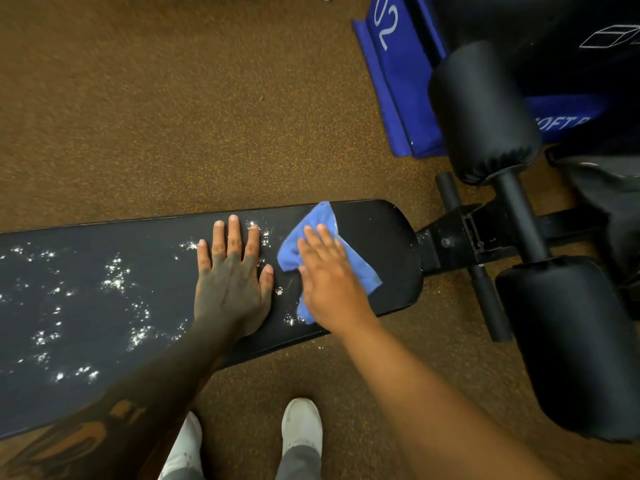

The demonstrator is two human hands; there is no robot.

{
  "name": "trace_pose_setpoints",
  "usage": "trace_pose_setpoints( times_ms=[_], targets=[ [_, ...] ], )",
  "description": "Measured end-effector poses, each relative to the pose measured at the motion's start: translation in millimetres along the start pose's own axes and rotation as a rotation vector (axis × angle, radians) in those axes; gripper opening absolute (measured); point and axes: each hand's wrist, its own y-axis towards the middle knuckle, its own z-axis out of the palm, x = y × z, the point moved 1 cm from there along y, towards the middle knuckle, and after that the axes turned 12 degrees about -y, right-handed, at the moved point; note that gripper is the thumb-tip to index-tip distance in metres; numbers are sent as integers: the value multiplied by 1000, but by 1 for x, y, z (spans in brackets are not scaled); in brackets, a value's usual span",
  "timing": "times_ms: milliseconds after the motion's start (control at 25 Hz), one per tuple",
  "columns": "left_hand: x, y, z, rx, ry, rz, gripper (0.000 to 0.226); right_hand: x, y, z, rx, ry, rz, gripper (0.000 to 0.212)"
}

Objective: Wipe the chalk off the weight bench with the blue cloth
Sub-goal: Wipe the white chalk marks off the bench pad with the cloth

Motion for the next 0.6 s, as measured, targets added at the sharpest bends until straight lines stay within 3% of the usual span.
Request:
trace_pose_setpoints(
  times_ms=[240, 440, 600],
  targets=[
    [2, -1, -1, 17, 0, 4, 71, -42, 54, -17, 15, -116, 353, 45],
    [2, 0, 1, 9, 2, 0, 71, 8, 40, -12, 71, -22, 114, 48],
    [6, -1, -2, 11, -23, 9, 70, -25, -6, -21, 90, -105, 83, 55]
  ],
)
